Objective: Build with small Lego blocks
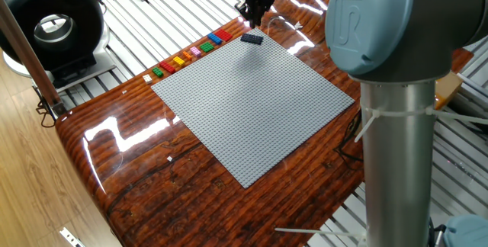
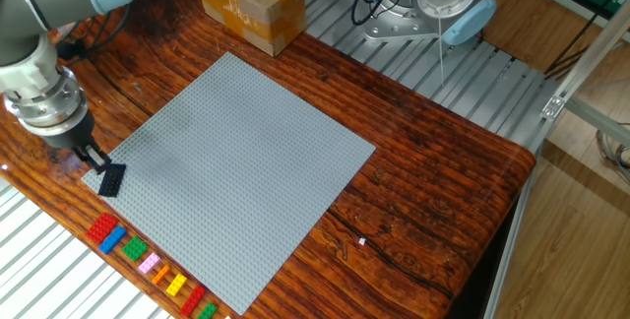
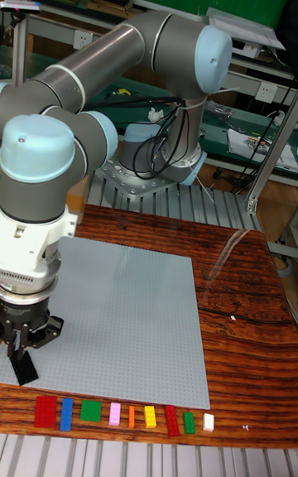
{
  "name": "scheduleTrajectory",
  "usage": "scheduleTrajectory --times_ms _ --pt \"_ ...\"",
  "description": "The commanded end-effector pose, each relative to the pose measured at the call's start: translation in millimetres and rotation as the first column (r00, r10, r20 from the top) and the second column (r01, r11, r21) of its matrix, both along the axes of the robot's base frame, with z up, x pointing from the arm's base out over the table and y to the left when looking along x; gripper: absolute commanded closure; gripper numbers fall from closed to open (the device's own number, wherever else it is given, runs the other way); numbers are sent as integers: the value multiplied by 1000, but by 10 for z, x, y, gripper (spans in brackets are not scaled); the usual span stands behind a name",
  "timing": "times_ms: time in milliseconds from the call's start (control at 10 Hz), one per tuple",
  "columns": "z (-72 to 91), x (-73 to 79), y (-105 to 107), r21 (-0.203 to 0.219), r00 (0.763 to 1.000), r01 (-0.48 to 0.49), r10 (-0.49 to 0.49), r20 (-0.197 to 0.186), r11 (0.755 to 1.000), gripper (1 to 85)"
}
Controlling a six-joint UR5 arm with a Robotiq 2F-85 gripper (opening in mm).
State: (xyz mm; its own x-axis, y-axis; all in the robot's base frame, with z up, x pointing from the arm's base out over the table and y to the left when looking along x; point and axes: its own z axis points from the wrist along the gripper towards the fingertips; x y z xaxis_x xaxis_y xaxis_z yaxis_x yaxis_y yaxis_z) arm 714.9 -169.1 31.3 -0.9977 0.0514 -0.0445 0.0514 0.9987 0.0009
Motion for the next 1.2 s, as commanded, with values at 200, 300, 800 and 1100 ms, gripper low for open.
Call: scheduleTrajectory --times_ms 200,300,800,1100 --pt "-93 52 -109 1 998 -35 34 46 999 823" --pt "-112 78 -143 1 997 -42 42 58 999 827" --pt "-202 154 -191 8 992 -61 59 110 998 847" --pt "-235 156 -199 12 991 -62 60 123 998 847"
